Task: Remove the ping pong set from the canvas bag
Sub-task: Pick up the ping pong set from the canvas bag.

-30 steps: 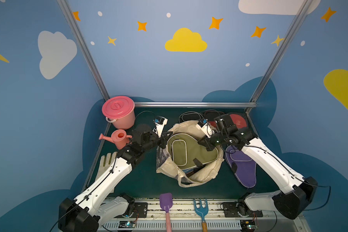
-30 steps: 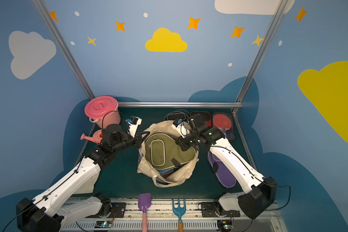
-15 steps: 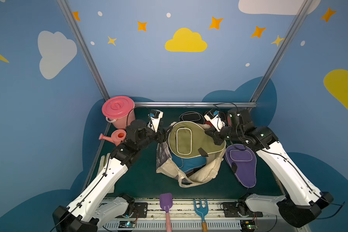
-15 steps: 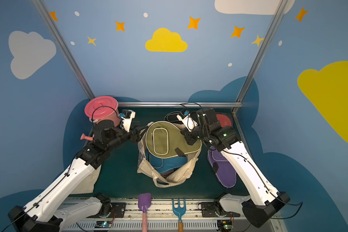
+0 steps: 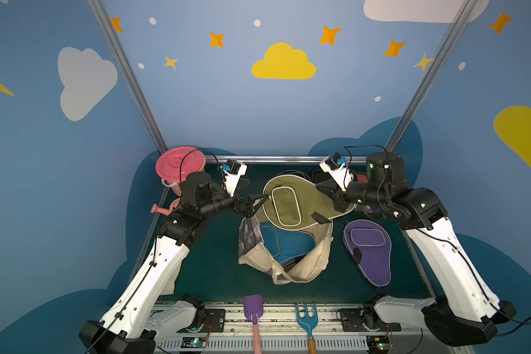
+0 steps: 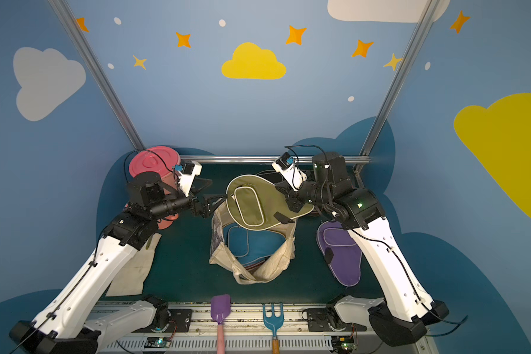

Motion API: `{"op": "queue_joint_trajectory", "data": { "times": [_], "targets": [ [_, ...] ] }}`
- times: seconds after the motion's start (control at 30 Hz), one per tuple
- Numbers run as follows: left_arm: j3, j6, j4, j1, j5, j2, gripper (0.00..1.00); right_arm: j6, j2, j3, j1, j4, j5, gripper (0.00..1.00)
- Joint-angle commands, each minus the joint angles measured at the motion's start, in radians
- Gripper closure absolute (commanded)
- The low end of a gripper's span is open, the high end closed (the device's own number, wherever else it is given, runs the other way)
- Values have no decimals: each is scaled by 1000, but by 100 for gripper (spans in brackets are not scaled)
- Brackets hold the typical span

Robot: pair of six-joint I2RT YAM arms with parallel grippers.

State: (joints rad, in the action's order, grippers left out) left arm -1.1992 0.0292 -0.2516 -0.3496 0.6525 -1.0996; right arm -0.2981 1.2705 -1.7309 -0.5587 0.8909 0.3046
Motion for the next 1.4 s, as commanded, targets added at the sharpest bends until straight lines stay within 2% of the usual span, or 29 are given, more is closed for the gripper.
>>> {"op": "queue_joint_trajectory", "data": {
  "times": [0.0, 0.33, 0.5, 0.6, 0.87, 0.97, 1.03, 1.13, 1.23, 1.3, 1.37],
  "targets": [
    [-28, -3, -18, 11, 133, -27, 0, -35, 1, -48, 4, -15, 37, 100],
    [-1, 3, 51, 43, 138, -82, 0, -52, 3, -85, 5, 19, 56, 100],
    [20, -18, 125, 56, 192, -124, 0, -49, -1, -68, 4, 13, 90, 100],
    [19, -13, 156, 56, 267, -151, 0, -49, -1, -67, 4, 13, 97, 100],
    [-31, -20, 152, 47, 364, -217, 2, -44, 16, -62, 4, 5, 98, 100],
    [-32, -29, 152, 44, 381, -209, 14, -42, 23, -59, 4, 3, 93, 100],
    [-31, -34, 153, 42, 386, -201, 32, -43, 30, -59, 5, 4, 89, 100],
    [-22, -41, 159, 42, 375, -182, 66, -41, 37, -55, 5, 3, 87, 100],
    [-20, -37, 153, 43, 358, -165, 88, -40, 39, -52, 6, 2, 87, 100],
    [-26, -26, 136, 41, 347, -152, 96, -41, 38, -49, 6, 8, 86, 100],
    [-35, -6, 109, 41, 342, -138, 96, -50, 34, -48, 7, 25, 82, 100]
  ]
}}
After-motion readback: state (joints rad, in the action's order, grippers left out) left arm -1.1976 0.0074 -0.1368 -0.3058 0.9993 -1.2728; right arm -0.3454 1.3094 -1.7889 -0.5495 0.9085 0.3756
